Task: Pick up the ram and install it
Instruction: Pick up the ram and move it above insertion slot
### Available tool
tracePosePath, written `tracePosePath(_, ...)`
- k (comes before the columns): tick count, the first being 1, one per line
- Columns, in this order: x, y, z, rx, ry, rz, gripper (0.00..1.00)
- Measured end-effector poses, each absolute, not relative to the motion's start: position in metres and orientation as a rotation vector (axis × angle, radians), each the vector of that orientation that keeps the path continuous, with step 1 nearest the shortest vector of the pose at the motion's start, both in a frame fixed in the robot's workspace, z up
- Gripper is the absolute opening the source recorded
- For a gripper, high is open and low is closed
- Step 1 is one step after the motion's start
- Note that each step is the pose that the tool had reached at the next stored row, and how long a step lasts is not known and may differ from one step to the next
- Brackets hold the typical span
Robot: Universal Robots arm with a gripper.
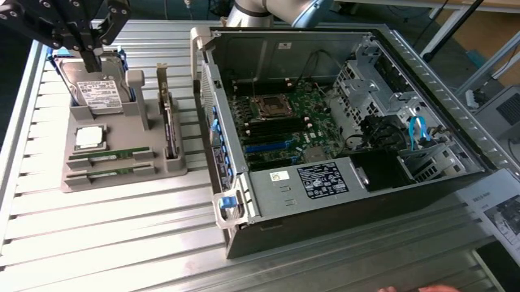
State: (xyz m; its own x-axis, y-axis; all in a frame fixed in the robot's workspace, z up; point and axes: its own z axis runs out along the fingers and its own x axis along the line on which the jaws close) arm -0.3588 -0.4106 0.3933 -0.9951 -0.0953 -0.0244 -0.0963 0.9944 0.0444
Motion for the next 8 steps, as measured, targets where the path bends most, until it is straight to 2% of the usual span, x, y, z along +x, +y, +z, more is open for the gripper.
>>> tracePosePath(8,-0.3588,-0.4106,0.3933,-0.272,3.108,0.072,0.1)
